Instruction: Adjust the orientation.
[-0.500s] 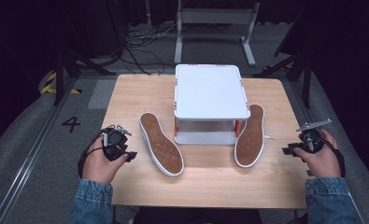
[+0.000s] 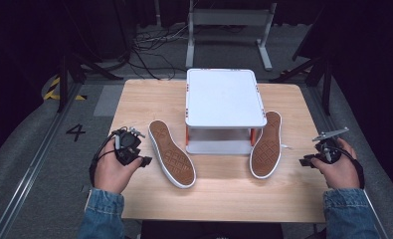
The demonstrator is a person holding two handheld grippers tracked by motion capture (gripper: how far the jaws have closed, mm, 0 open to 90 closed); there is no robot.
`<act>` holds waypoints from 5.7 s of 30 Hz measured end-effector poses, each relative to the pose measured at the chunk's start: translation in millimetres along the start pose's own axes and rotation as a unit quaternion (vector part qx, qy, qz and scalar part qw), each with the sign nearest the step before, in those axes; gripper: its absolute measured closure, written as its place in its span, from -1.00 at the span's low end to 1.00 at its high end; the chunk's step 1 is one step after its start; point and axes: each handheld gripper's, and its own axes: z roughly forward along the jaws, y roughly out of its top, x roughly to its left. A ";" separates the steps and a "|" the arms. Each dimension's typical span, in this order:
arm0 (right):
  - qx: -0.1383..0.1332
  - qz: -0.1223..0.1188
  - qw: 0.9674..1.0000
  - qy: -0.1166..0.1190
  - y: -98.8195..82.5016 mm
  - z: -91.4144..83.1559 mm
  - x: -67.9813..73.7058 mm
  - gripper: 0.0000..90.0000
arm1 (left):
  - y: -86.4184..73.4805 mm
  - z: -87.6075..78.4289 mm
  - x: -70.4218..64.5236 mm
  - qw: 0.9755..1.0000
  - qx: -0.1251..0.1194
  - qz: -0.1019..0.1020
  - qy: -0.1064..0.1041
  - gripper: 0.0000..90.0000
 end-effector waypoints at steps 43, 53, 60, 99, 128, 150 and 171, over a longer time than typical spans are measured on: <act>0.000 -0.002 1.000 0.001 0.8 6.8 2.3 0.47 | -9.3 46.0 8.9 0.994 0.088 0.014 -0.061 0.25; -0.007 -0.001 1.000 -0.001 0.1 3.8 2.1 0.46 | -14.3 31.0 16.8 0.996 0.073 -0.003 -0.054 0.08; -0.009 0.003 1.000 -0.006 -5.0 1.4 1.2 0.46 | 14.0 15.5 1.2 0.997 0.043 0.039 -0.051 0.16; -0.002 -0.012 1.000 -0.015 5.9 6.0 6.0 0.46 | 41.7 17.2 -20.2 0.995 0.005 0.077 -0.056 0.69; -0.009 -0.024 1.000 -0.016 19.6 5.9 5.7 0.45 | -39.8 -18.5 22.3 0.996 0.078 -0.032 -0.031 0.78; -0.010 -0.024 1.000 -0.016 19.4 7.1 5.1 0.42 | -79.2 -3.5 50.8 0.977 0.189 -0.094 -0.029 0.55; -0.008 -0.010 1.000 -0.023 4.9 3.5 2.6 0.42 | -30.6 44.3 5.7 0.973 0.210 0.036 -0.088 0.61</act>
